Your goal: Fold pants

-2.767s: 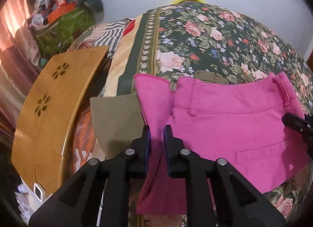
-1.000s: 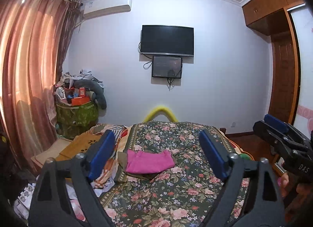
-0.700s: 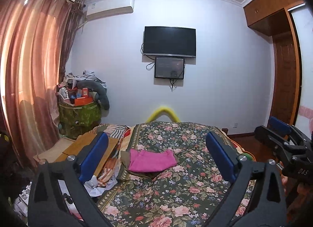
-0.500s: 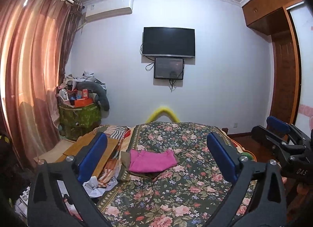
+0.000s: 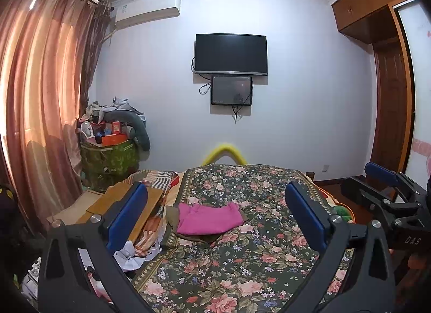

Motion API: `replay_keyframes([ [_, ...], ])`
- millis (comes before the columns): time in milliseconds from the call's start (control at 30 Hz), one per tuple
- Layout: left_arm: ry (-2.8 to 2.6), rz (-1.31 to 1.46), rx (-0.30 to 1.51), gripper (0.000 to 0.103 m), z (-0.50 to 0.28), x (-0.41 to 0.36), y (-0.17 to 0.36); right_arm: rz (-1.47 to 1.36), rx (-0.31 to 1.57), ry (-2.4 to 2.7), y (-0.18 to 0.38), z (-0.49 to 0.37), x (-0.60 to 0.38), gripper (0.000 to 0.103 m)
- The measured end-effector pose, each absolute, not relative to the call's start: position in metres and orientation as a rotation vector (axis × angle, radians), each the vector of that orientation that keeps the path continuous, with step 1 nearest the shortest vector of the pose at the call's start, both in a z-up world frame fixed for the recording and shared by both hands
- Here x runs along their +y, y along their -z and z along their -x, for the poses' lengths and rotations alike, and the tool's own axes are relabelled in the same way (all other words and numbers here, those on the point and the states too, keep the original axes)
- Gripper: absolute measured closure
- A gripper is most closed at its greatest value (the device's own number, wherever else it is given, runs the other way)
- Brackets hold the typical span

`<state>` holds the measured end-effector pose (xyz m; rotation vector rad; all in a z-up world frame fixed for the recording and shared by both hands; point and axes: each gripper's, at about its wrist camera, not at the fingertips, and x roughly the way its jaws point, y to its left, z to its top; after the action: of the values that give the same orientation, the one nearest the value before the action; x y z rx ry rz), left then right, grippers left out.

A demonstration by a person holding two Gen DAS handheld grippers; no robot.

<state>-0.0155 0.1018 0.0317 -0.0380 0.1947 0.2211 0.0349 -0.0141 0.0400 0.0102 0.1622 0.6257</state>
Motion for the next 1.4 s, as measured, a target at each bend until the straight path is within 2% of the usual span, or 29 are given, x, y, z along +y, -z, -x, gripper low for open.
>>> replay_keyframes([
  [1400,-0.179,0.065,0.216,0.000,0.003,0.109,-0.024,-0.011,0.163,-0.597,-0.044,-0.035,-0.020,0.000],
])
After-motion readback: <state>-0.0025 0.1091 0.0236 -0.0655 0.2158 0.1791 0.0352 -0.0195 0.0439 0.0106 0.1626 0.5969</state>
